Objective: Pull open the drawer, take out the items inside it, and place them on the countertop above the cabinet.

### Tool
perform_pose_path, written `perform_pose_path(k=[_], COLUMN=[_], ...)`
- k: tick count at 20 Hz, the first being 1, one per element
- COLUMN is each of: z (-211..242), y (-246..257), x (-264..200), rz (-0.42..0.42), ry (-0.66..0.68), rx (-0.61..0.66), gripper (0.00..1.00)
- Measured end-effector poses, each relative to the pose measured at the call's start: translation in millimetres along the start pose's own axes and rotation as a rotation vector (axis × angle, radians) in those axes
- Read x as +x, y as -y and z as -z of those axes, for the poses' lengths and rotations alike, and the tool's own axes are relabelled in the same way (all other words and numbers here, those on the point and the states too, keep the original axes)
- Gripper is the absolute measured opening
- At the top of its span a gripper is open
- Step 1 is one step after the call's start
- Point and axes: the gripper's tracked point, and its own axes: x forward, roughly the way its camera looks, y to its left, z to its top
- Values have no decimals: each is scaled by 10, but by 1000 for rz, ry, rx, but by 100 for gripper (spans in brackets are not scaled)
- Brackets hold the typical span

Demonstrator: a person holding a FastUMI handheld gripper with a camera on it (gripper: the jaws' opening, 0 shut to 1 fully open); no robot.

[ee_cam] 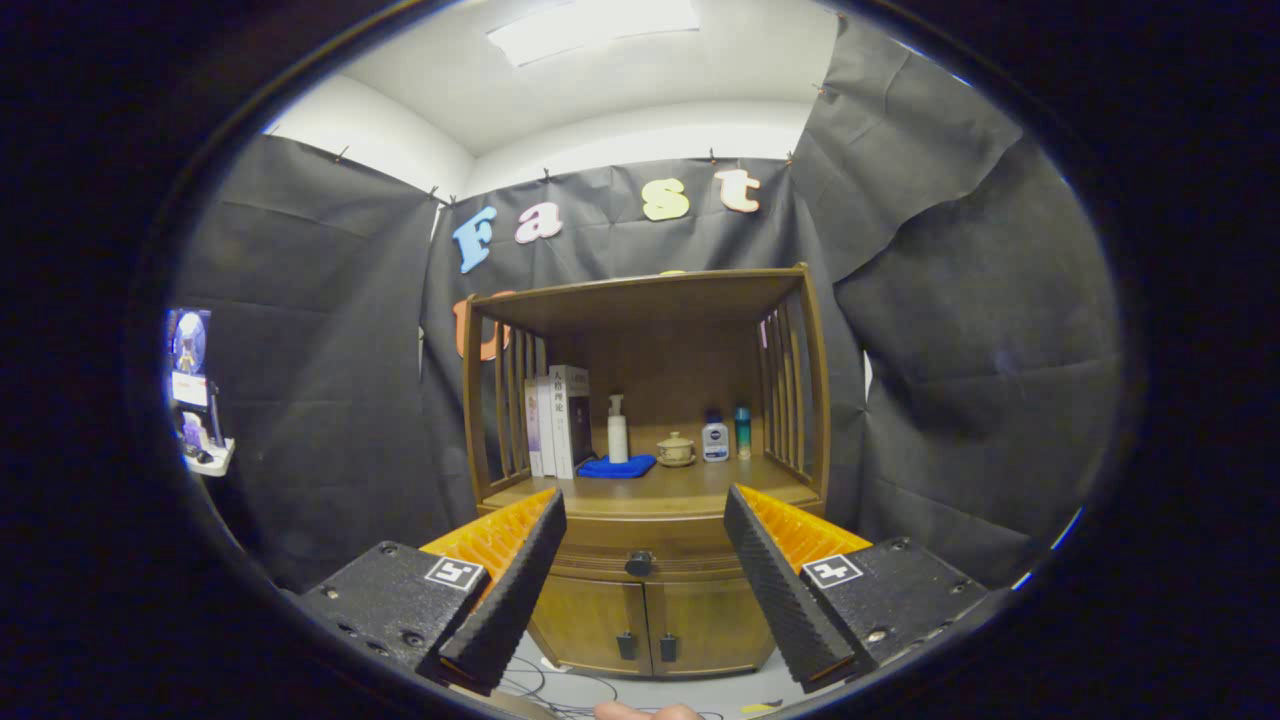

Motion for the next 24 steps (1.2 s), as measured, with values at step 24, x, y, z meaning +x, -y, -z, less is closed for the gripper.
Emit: perform_pose_path(k=[24], z=[822], y=[141], x=[664], rz=[34], ry=[-135], rx=[40], gripper=[100])
